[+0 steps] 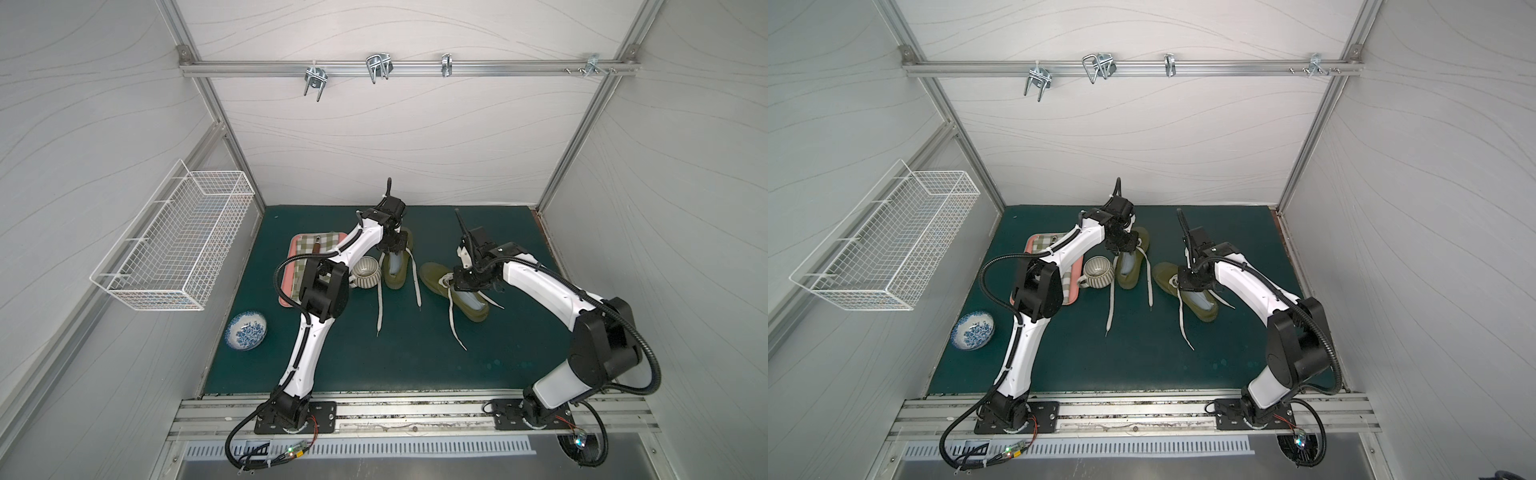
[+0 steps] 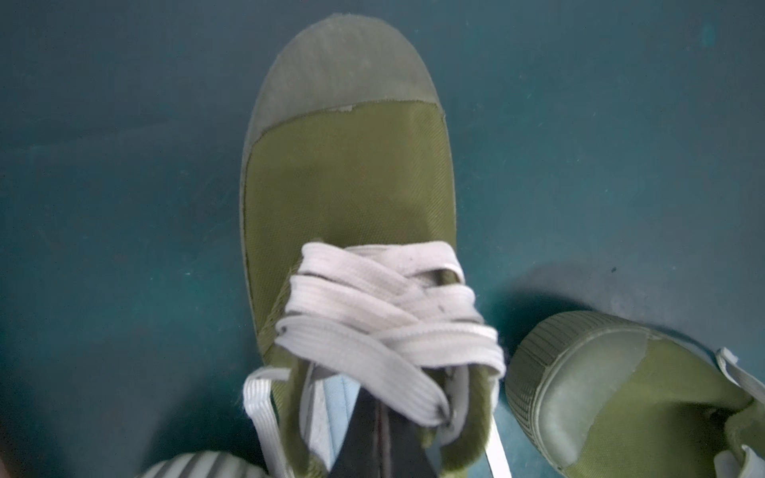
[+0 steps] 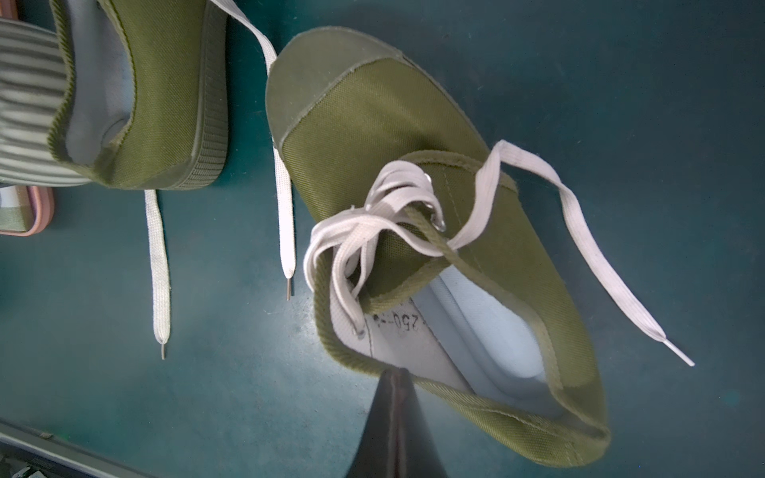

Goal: Insert the insole into the shoe
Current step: Adjust the shoe at the center of the board.

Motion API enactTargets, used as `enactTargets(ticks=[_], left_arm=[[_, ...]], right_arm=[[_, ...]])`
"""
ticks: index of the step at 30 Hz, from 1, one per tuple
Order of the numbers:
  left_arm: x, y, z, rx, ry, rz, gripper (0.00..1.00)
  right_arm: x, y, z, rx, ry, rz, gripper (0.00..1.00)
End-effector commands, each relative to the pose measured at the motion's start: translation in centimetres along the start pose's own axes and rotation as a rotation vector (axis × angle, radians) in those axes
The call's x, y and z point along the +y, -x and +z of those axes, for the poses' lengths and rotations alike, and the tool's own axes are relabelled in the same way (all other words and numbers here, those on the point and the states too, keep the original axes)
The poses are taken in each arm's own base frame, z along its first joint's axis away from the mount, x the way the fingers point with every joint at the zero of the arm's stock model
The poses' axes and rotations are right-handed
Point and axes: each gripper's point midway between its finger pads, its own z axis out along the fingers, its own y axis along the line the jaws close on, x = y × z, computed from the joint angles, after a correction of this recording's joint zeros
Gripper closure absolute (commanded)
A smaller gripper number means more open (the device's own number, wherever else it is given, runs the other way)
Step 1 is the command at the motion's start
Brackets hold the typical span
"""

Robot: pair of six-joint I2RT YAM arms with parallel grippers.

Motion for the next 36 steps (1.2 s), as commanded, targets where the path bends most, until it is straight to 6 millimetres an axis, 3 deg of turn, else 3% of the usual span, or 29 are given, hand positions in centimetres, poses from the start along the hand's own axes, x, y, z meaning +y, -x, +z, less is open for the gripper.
enactTargets(ticks=[1,18,25,32,36], left_arm=[[-1.3,2.5,-2.4,-0.099,-0.03,0.005,1.0],[-3.1,1.9,-2.5,-0.102,-0.12,-0.039,1.0],[-3.3,0.9,-1.0,-0.078,-0.141,-0.06,1.0],[-1.4,-1.1,1.7,-0.013,-0.053,-0.034,1.0],[-1.7,-1.0,0.1,-0.021,-0.065,-0.029,1.0]], right_arm=[[0.3,0.0,-0.5,0.001,0.008,-0.004,1.0],[0.2,-0.2,-0.4,0.01,0.007,-0.009,1.0],[0.2,-0.1,-0.4,0.008,0.005,-0.01,1.0],[0.6,0.5,-0.2,-0.001,0.015,0.0,1.0],[0.6,0.8,0.1,-0.013,0.017,0.008,1.0]])
